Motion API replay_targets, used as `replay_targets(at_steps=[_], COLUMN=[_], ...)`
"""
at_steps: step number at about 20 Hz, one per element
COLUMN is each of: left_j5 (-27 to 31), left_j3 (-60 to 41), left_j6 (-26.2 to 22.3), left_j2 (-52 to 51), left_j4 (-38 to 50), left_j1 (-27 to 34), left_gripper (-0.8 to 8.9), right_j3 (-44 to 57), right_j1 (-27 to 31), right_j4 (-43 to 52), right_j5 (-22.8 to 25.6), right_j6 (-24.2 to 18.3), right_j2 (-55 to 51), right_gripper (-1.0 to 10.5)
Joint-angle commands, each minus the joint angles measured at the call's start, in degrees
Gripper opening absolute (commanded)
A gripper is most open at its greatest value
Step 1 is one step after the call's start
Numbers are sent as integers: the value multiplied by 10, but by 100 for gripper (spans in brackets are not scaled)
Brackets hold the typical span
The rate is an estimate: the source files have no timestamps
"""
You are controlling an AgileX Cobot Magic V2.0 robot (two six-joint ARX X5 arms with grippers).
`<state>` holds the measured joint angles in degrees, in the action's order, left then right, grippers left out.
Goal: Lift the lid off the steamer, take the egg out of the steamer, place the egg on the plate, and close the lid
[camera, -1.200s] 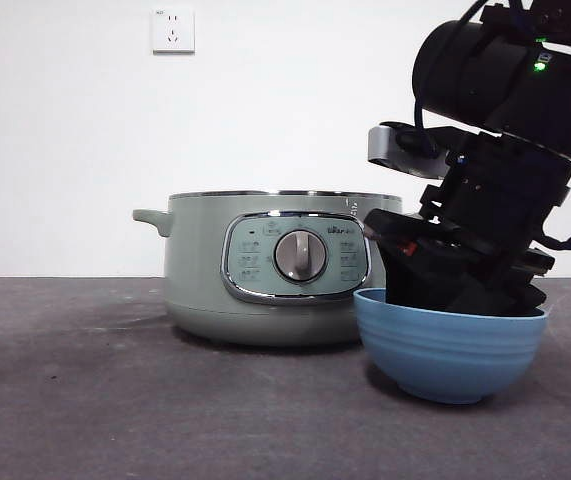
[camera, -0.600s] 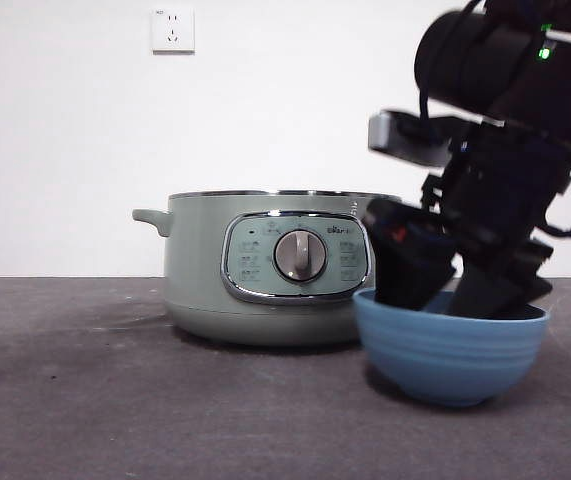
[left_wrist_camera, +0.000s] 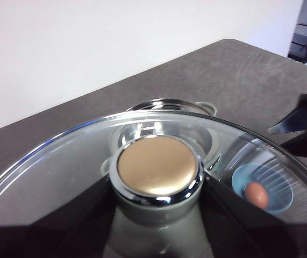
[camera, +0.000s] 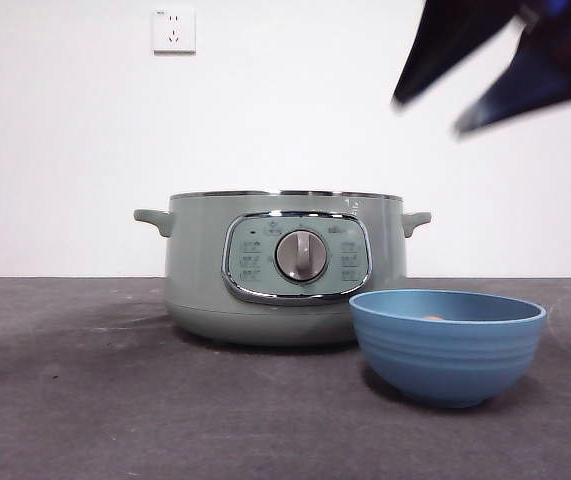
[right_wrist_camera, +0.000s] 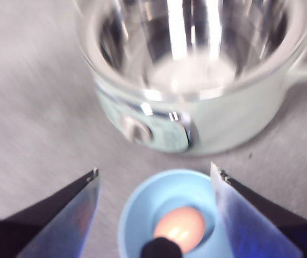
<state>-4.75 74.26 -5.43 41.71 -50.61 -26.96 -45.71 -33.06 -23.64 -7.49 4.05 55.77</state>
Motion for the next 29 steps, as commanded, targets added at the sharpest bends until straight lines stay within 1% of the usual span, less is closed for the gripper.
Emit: replay_targets(at_steps=[1,4,6,9,10,13,18,22,25,27,29], left_j5=[-19,-46,-48,-52,-62,-63,-63,-61,-57,-57,-57], left_j3=[11,11,11,11,11,11,11,11,11,11,11], left_j6=[-2,-2,-2,-2,-2,-2,-2,-2,-2,-1,10], left_j2=[26,78,124,198,228,310,430,496,527,549,569], left_j4=[74,124,166,222,244,317,427,511,537,551,563], left_j1=[0,-1,-4,-16,-20,-37,-42,-42,-42,-41,-38], left_gripper=[-8,-8,-8,-8,-8,-8,-8,-8,-8,-8,-8], right_j3=[5,5,5,5,5,5,5,5,5,5,5], right_j1=[-2,-2,-2,-2,-2,-2,-2,-2,-2,-2,-2], right_j4=[-37,-107,-147,-200,-217,-254,-259,-259,-259,-257,-257], right_j5=[0,1,0,-1,-1,-1,-2,-2,-1,-2,-1], right_j6=[31,41,50,71,71,71,71,71,71,80,82], right_j2=[-76,-172,-218,-260,-269,-274,-274,-274,-274,-274,-274], right_gripper=[347,347,347,347,347,347,346,346,346,346,346])
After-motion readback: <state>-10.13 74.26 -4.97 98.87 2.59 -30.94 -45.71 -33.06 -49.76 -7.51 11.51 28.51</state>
